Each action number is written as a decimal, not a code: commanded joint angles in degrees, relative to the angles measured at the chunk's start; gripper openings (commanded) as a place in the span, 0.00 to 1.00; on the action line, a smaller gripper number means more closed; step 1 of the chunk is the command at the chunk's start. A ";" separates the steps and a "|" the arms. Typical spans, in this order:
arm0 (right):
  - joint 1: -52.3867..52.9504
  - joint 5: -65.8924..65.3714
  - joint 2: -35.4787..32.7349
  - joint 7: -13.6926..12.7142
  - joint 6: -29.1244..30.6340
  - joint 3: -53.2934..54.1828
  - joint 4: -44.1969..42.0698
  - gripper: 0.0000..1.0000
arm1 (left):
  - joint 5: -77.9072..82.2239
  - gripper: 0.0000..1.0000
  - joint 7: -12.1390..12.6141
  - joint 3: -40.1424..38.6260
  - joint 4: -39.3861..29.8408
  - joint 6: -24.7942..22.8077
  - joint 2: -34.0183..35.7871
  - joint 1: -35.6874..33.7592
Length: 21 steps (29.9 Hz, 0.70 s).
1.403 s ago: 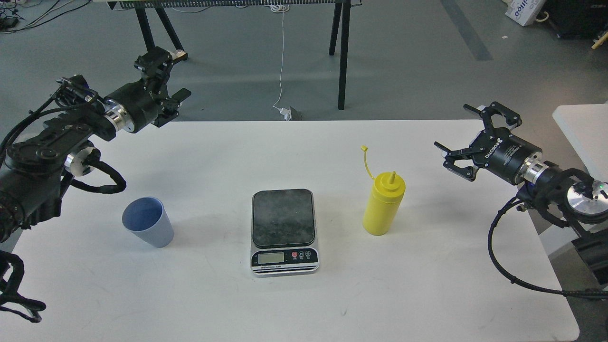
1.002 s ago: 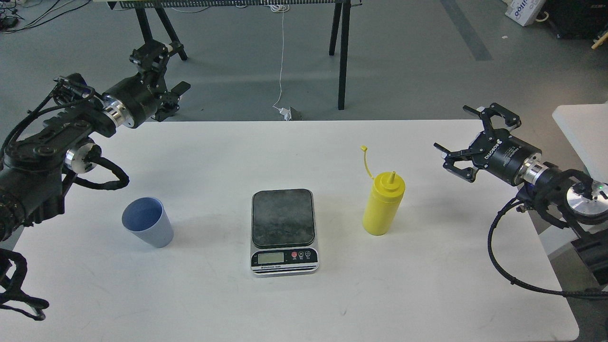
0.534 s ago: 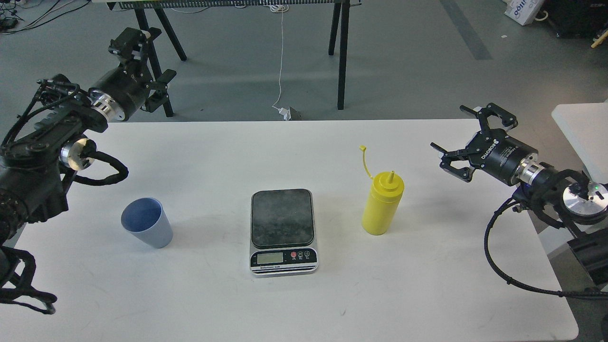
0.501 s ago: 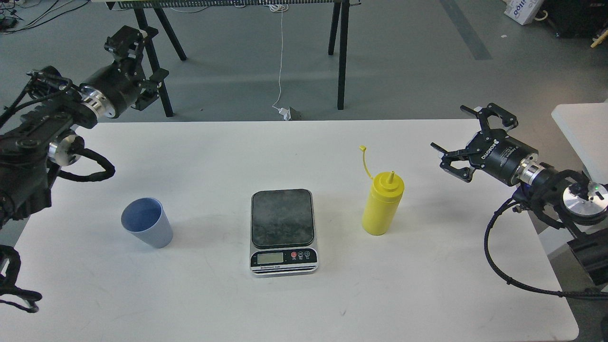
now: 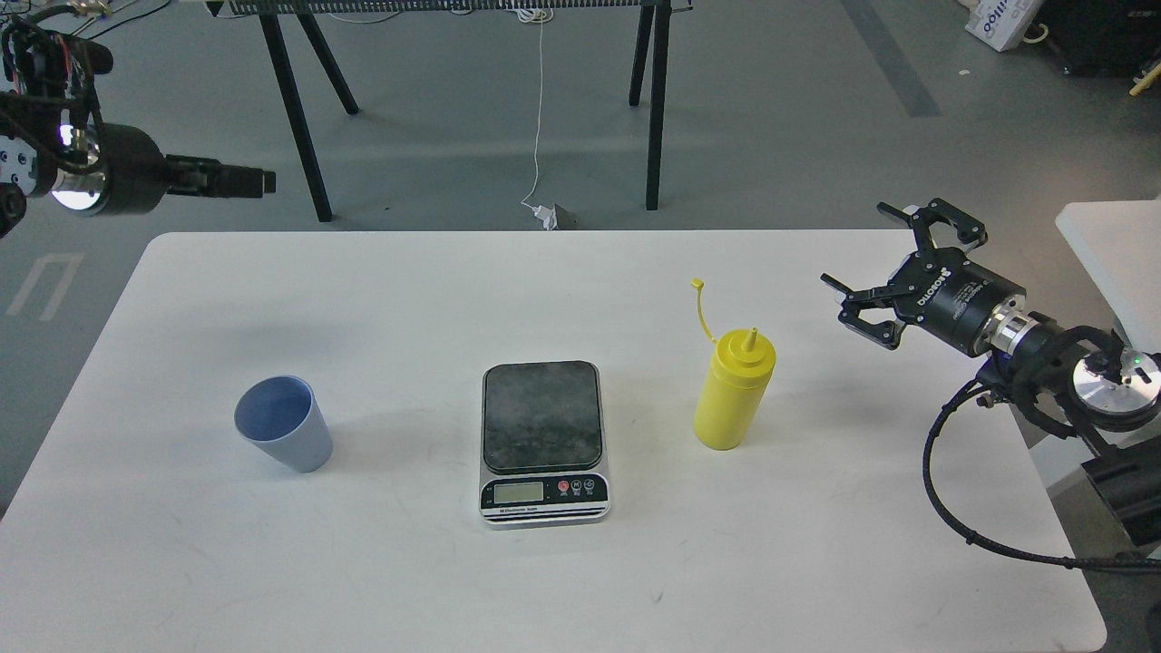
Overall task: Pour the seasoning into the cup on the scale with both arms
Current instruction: 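Lower the left gripper onto the blue cup and grasp it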
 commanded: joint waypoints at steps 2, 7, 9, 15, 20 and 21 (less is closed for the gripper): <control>-0.06 0.00 -0.05 0.08 0.00 -0.01 -0.08 0.97 | 4.88 1.00 0.03 6.84 -10.89 0.01 6.15 0.50; -0.24 -0.09 -0.05 0.08 0.00 -0.09 -0.25 0.97 | 4.71 0.99 0.03 7.99 -13.45 0.01 6.69 1.72; -0.24 -0.09 -0.05 0.08 0.00 -0.09 -0.25 0.97 | 3.92 0.99 0.03 7.90 -13.63 0.01 6.69 3.39; -0.24 -0.09 -0.05 0.08 0.00 -0.45 -0.25 0.97 | 1.90 0.99 0.03 7.90 -13.63 0.01 5.99 6.12; -0.24 -0.09 -0.05 0.08 0.00 -0.71 -0.25 0.97 | -0.21 0.99 0.03 7.90 -13.46 0.01 5.55 7.53; -0.15 -0.09 -0.05 0.00 0.00 -0.71 -0.25 0.97 | -0.30 0.99 0.03 7.90 -13.45 0.01 5.46 7.62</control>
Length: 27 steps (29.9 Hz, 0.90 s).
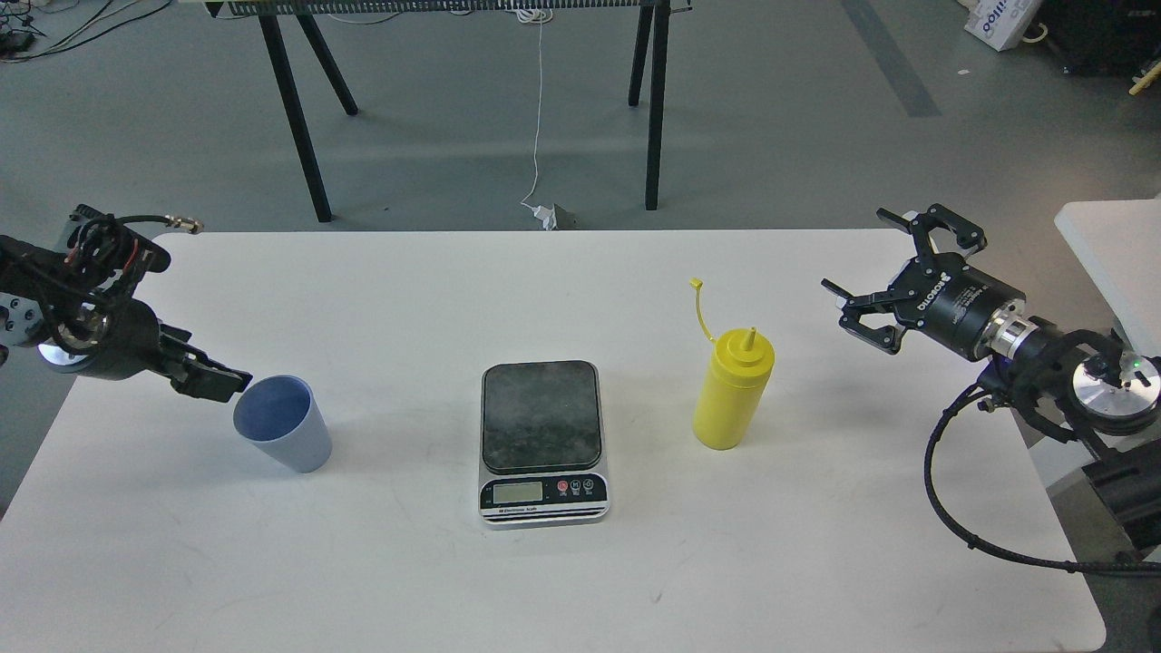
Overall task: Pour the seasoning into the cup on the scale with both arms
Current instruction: 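Lower the left gripper onto the blue cup and grasp it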
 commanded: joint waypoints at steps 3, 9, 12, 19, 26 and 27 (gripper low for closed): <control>0.09 0.00 -0.09 -0.01 0.00 -0.19 0.00 0.97 | -0.70 0.99 -0.01 -0.11 0.21 -0.01 -1.41 0.61; 0.00 0.00 -0.09 -0.09 0.00 -0.36 0.00 0.97 | -1.23 0.99 -0.01 -0.29 0.21 -0.01 -1.94 0.79; -0.09 0.00 -0.17 -0.01 0.00 -0.37 0.00 0.97 | -1.49 0.99 -0.01 -0.38 0.56 -0.01 -3.51 1.14; -0.09 0.00 -0.44 -0.09 0.00 -0.37 0.09 0.97 | -2.72 0.99 -0.01 -0.29 1.00 -0.01 -5.01 3.07; -0.18 0.00 -0.61 -0.09 0.00 -0.37 0.00 0.97 | -2.72 0.95 -0.01 -0.11 2.40 -0.01 -5.10 4.48; -0.18 0.00 -0.61 -0.01 0.00 -0.37 0.00 0.97 | -2.72 0.93 -0.01 -0.11 2.67 -0.01 -5.10 4.48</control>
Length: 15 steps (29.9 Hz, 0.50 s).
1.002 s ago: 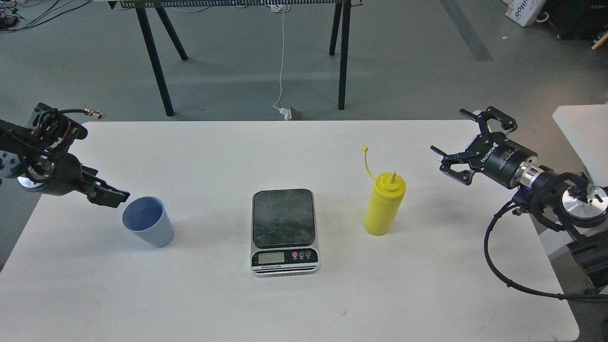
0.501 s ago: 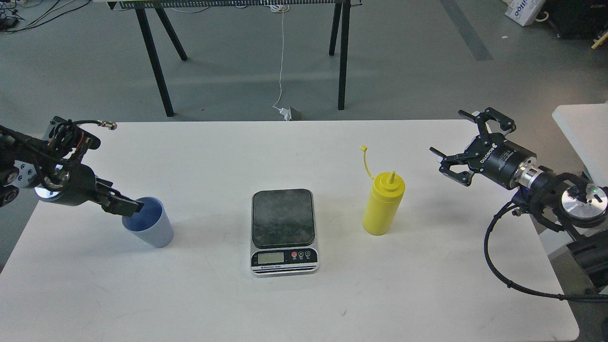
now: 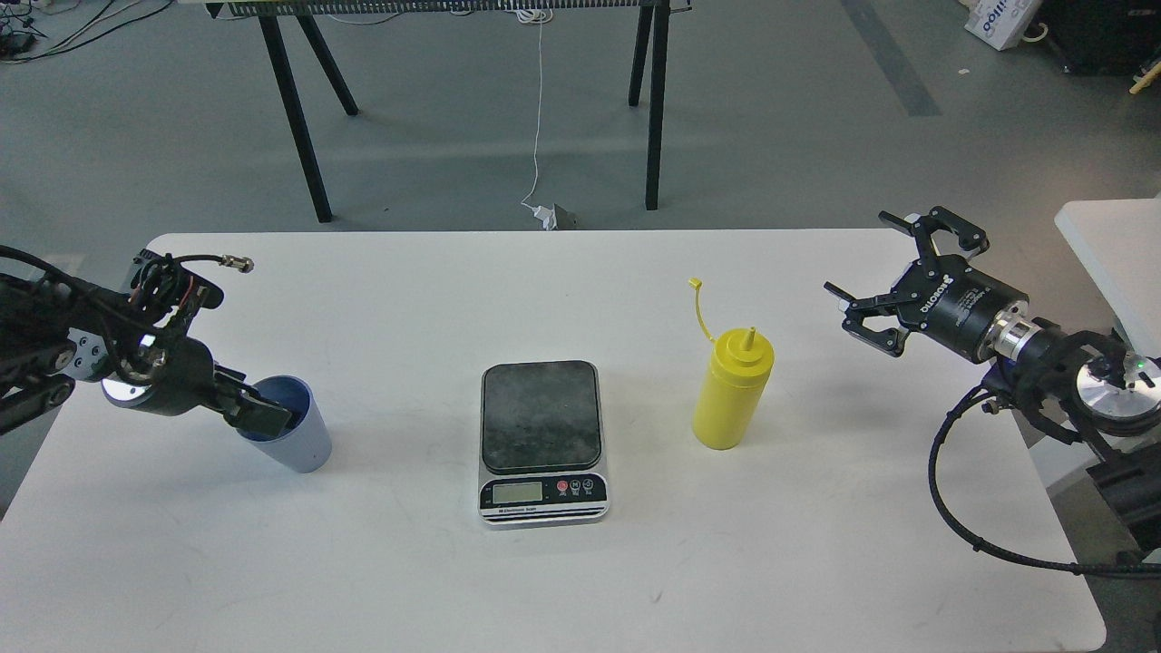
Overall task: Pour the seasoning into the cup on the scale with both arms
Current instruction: 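Lower the left gripper onto the blue cup and grasp it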
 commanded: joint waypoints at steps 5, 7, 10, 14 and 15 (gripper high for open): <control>-0.16 0.00 0.09 -0.01 0.00 0.00 0.00 0.97 | 0.01 0.81 0.00 0.19 1.92 0.00 -0.01 1.45; -0.25 0.00 0.00 0.08 0.00 0.00 0.00 0.97 | 0.09 0.77 0.00 0.19 1.92 0.00 0.08 1.45; -0.34 0.00 0.00 -0.01 0.00 0.09 0.00 0.97 | 0.09 0.65 0.00 0.19 1.92 0.00 0.08 1.45; -0.69 0.00 0.00 0.08 0.00 0.18 0.00 0.97 | 0.62 0.26 0.00 0.28 1.92 0.00 -0.01 1.53; -0.69 0.00 0.00 0.00 0.00 0.18 0.00 0.97 | 0.62 0.20 0.00 0.36 1.92 0.00 -0.01 1.53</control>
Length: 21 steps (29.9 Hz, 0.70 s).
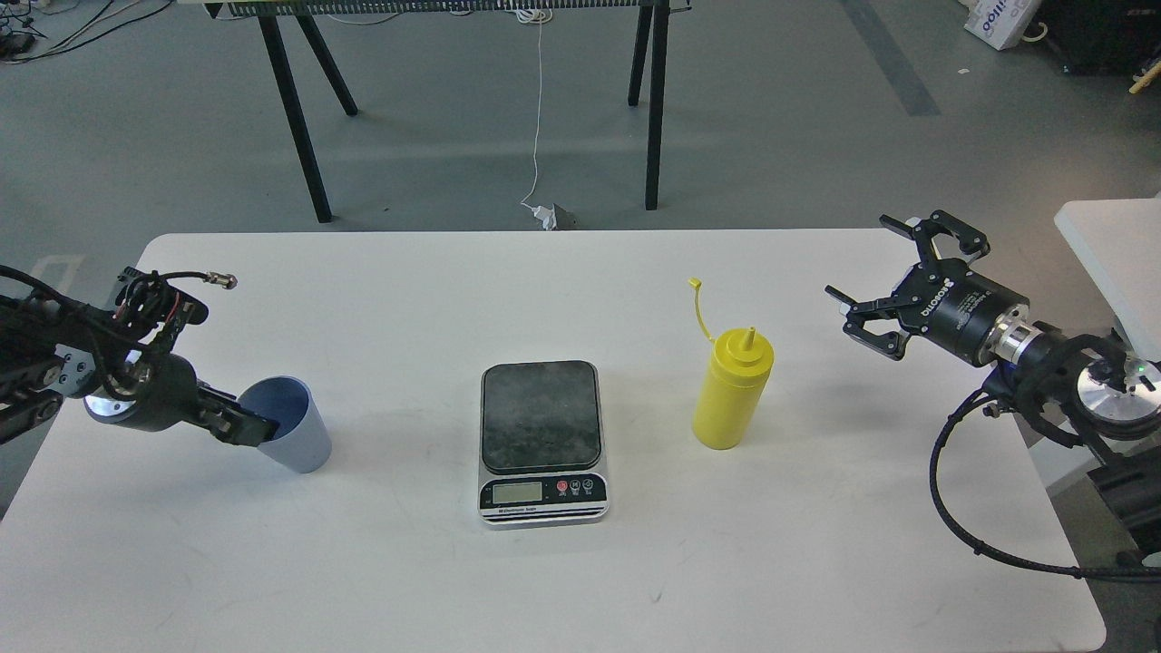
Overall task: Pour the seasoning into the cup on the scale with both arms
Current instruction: 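Lower the left gripper onto the blue cup and grasp it, then carry the blue cup with the left gripper onto the scale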
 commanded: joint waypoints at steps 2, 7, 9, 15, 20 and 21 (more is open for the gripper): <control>-0.20 0.00 0.00 -0.01 0.00 0.08 0.00 0.97 | 0.22 0.11 0.00 0.06 0.00 0.00 -0.07 0.00; -0.20 0.00 0.00 -0.01 0.00 0.17 0.00 0.97 | 0.22 0.04 0.00 0.06 0.00 0.00 0.10 -0.09; -0.20 0.00 0.00 0.08 0.00 0.17 0.00 0.97 | 0.22 0.01 0.00 0.06 0.09 0.00 0.10 -0.26; -0.72 0.09 -0.09 0.08 0.00 0.35 0.09 0.97 | -0.31 0.00 0.00 -0.46 0.26 0.00 0.45 -1.66; -0.72 0.00 0.00 0.08 0.00 0.26 0.09 0.97 | -0.57 0.00 0.00 -0.73 0.35 0.00 0.10 -9.21; -0.81 0.00 0.00 0.08 0.00 0.26 0.09 0.97 | -0.57 0.00 0.00 -0.82 0.35 0.00 -0.25 -11.06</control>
